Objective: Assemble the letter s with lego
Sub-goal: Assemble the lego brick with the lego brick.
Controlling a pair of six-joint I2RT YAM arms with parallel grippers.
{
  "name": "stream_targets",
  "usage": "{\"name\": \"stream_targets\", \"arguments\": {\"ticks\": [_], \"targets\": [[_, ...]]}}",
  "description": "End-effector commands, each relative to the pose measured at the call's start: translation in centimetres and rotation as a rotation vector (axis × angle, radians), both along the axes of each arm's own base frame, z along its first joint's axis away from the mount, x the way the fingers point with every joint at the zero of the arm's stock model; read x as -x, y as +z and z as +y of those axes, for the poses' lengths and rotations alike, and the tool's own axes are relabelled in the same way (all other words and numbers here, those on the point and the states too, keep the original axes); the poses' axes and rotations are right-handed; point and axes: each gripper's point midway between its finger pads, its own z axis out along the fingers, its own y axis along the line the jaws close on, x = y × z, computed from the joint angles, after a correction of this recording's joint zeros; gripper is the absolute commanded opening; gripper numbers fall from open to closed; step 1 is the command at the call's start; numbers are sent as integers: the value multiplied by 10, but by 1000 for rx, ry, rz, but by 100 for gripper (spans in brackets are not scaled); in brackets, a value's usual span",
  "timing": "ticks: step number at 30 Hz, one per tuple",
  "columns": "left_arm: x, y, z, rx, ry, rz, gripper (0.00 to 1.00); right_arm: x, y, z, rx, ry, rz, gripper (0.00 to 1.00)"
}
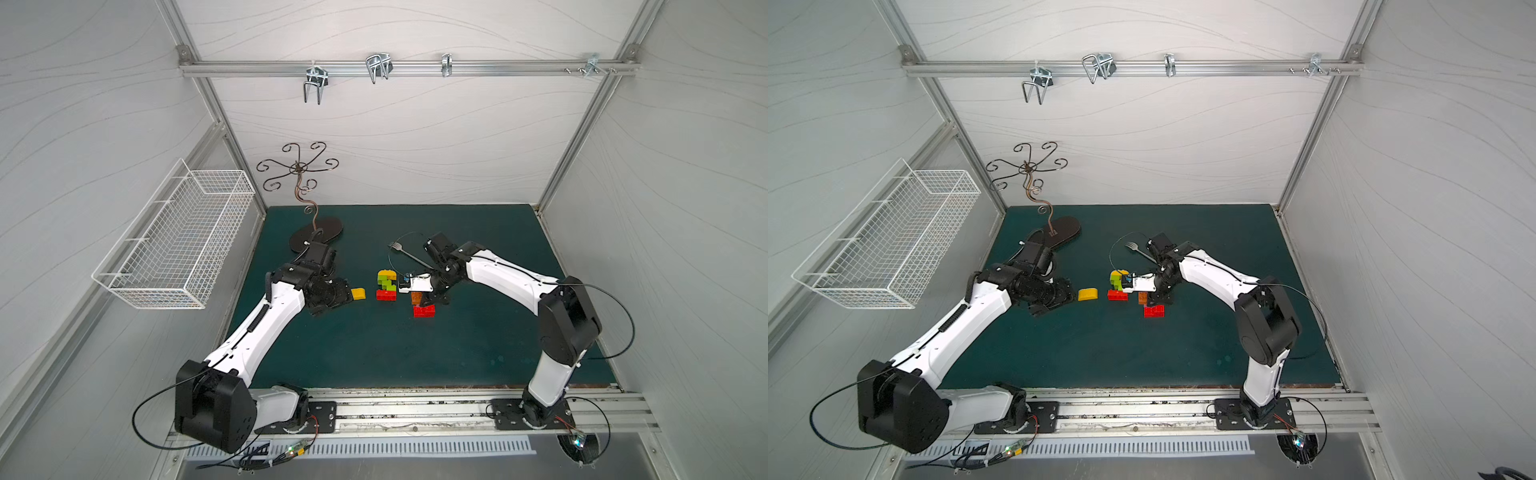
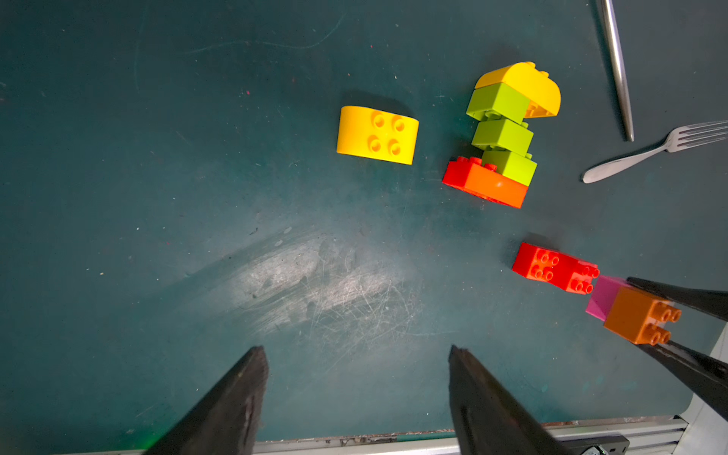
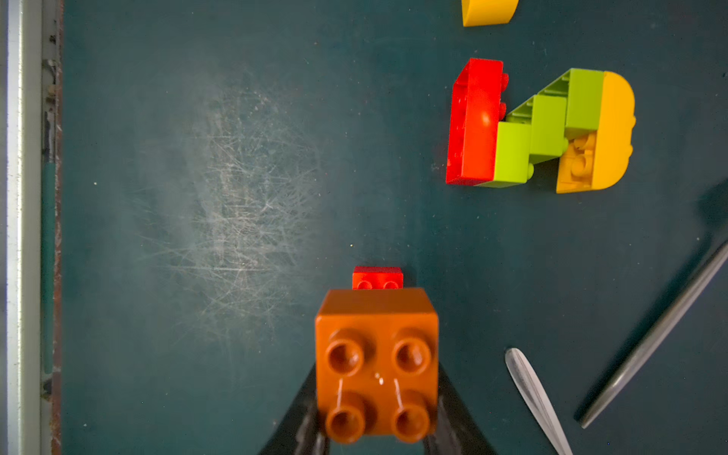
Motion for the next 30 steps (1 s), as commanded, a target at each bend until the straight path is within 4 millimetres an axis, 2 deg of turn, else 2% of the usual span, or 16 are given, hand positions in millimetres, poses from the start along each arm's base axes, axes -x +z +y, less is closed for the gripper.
{"name": "stream_targets", "arguments": {"ticks": [1,10,19,30], "targets": [[-3,5,1,-2,-15,-16,76,3,-5,-3,-17,-38,57,7],[-5,4,0,3,-10,-10,76,3,-23,-11,-28,-56,96,4],[-4,3,0,1,-10,-6,76,-2,-30,-9,-39,-64,111,2],[-4,3,1,-1,-10,-4,76,-2,-38,-16,-17,-59,117,0]]}}
